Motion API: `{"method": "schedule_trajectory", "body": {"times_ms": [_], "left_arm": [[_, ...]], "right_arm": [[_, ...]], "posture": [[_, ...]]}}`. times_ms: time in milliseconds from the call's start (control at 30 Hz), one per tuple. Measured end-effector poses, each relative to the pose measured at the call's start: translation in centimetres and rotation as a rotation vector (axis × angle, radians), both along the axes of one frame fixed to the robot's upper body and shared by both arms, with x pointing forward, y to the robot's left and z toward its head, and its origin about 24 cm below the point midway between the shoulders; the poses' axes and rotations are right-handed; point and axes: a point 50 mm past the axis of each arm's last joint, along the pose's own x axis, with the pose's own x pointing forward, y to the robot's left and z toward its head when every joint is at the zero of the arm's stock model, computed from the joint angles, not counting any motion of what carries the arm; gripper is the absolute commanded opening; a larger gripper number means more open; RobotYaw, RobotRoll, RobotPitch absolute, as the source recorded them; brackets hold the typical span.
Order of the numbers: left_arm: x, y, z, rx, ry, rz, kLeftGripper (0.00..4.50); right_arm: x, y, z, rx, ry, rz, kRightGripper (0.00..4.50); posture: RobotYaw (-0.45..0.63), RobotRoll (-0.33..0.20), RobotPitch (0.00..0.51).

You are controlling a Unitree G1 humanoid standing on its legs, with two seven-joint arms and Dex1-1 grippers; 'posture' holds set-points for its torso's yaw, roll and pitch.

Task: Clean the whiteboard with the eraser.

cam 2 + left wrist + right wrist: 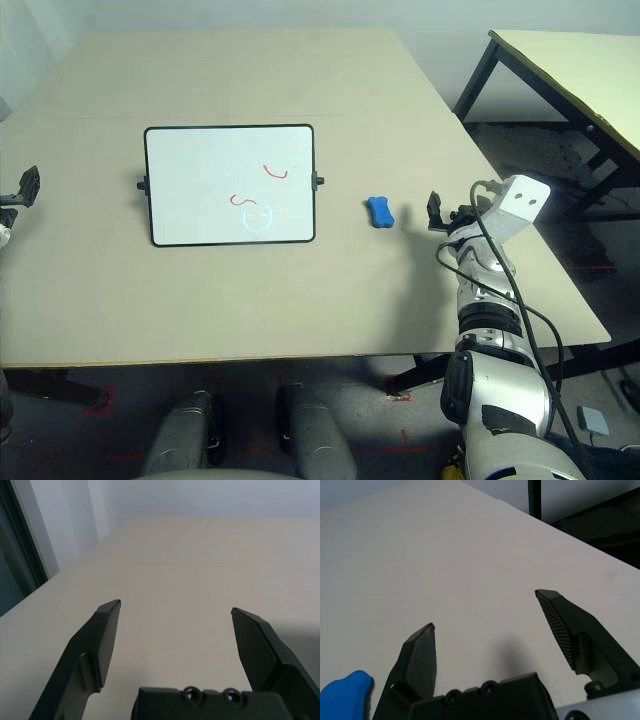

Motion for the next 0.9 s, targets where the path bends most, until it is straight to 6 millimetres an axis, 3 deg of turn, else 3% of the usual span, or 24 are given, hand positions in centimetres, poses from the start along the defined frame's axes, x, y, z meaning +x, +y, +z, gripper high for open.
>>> {"method": "schedule_trajectory", "body": {"times_ms": [333, 500, 567, 633, 767, 900], "left_arm": [[0.9, -0.3, 1.5, 0.007, -0.010, -0.064, 4.50], [0.9, -0.6, 6.5, 0.065, -0.072, -0.210, 4.50], [0.9, -1.7, 8.8, 0.094, -0.070, -0.341, 4.50], [0.7, -3.1, 9.9, 0.109, -0.030, -0.472, 4.50], [-0.5, -6.6, 10.5, 0.151, 0.130, -0.734, 4.50], [-1.2, -9.6, 10.7, 0.174, 0.211, -0.870, 4.50]], "right_arm": [[0.2, 0.0, 0.9, -0.010, -0.011, 0.012, 4.44], [0.7, 0.5, 3.8, -0.003, 0.002, 0.047, 4.44], [0.8, 1.1, 5.0, 0.018, 0.053, 0.079, 4.44], [0.8, 1.8, 5.7, 0.040, 0.109, 0.105, 4.44], [0.5, 3.5, 6.3, 0.068, 0.261, 0.167, 4.44], [0.7, 4.9, 7.0, 0.066, 0.329, 0.210, 4.44]], "posture": [[0.00, 0.000, 0.117], [0.01, 0.000, 0.119], [0.02, 0.000, 0.117], [0.02, 0.000, 0.108], [0.03, 0.000, 0.105], [0.04, 0.000, 0.103]]}}
